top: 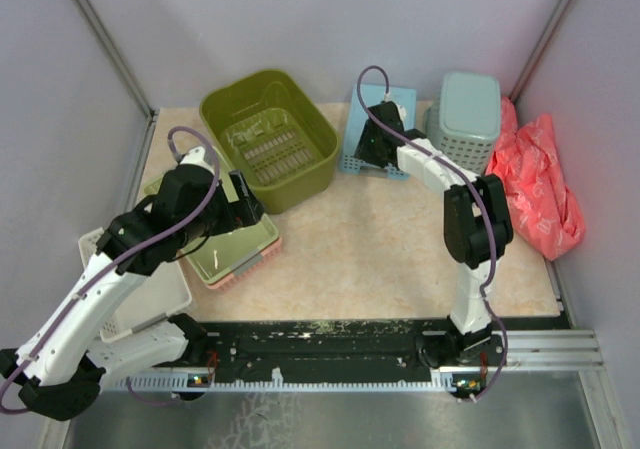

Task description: Turn the large container upside down

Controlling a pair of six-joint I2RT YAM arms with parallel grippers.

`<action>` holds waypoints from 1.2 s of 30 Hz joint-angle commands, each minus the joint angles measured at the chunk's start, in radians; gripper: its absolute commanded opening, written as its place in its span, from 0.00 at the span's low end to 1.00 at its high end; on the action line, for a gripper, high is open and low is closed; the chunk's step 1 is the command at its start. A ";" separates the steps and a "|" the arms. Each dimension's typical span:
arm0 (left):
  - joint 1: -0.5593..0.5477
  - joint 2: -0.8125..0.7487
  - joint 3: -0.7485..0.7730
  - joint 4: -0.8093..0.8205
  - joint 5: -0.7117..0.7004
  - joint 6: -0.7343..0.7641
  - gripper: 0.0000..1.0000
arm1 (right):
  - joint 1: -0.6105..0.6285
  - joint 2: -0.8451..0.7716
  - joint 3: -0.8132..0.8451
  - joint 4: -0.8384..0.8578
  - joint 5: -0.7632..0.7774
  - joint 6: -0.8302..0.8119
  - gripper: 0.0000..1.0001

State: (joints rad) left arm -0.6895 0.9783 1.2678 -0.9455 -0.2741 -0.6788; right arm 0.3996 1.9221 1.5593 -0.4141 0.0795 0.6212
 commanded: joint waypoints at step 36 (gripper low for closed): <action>-0.001 -0.002 0.025 0.231 0.195 0.207 1.00 | 0.125 -0.162 0.431 -0.353 0.031 -0.119 0.00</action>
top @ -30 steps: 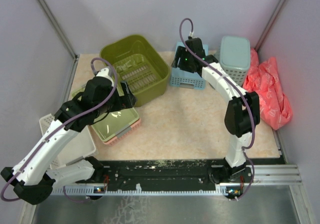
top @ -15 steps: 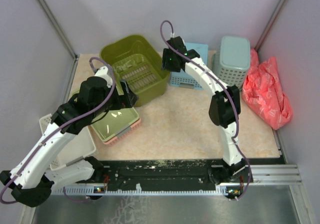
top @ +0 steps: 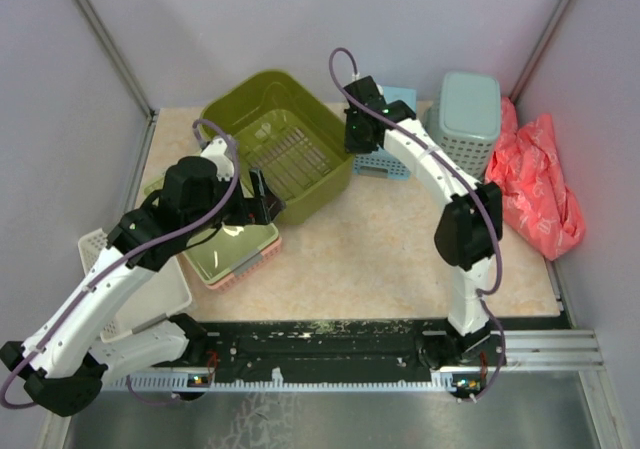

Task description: Turn the large container upside down

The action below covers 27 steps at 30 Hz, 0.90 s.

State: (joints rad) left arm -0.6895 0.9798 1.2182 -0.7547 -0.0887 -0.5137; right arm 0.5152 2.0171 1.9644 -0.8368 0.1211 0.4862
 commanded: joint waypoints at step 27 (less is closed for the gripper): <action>0.000 0.074 0.202 0.256 0.387 -0.078 1.00 | -0.030 -1.281 -0.924 -0.357 0.135 0.323 0.29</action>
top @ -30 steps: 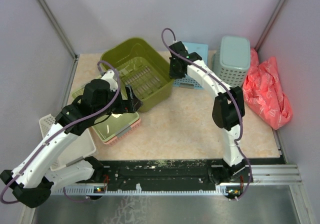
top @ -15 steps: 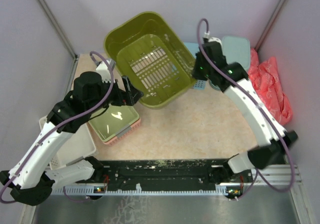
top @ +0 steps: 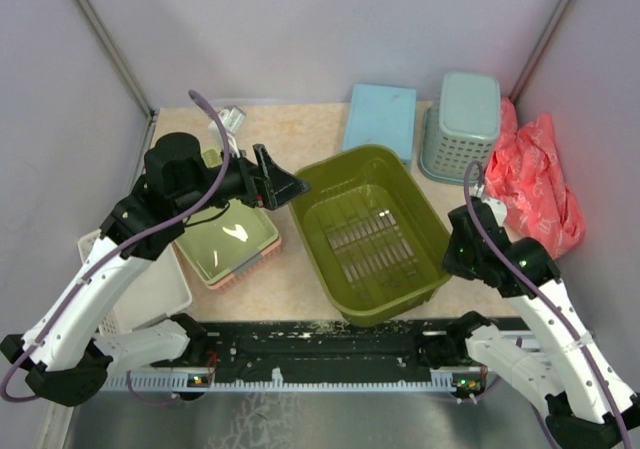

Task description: Turn the large container upside down

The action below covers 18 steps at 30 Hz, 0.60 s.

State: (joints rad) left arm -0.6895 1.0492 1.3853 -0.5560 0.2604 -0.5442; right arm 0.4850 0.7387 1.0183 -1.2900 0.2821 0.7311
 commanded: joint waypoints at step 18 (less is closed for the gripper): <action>0.391 0.043 -0.024 -0.250 -0.010 -0.201 0.99 | 0.681 0.376 0.343 0.293 0.125 0.067 0.68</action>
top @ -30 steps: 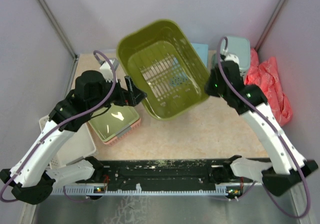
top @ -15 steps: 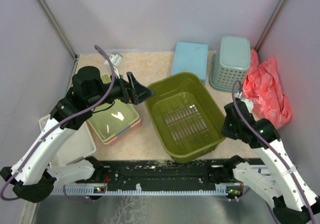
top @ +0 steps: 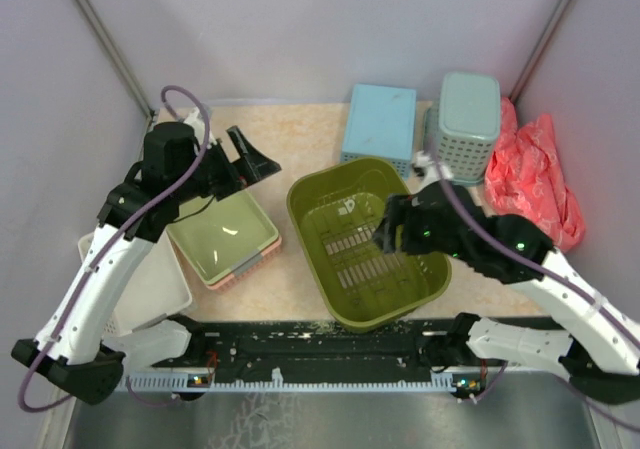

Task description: Turn the large container upside down

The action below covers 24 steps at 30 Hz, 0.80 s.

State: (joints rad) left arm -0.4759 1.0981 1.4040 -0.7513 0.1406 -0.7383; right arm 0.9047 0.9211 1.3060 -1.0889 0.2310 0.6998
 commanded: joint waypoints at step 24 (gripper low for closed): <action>0.388 -0.129 -0.097 0.012 0.236 0.087 0.99 | 0.363 0.456 0.309 0.125 0.081 0.062 0.00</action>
State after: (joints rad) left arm -0.0937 0.9890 1.2572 -0.8238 0.3012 -0.6834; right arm 1.3594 1.5249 1.4574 -1.0489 0.4034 0.7956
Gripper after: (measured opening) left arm 0.996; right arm 0.092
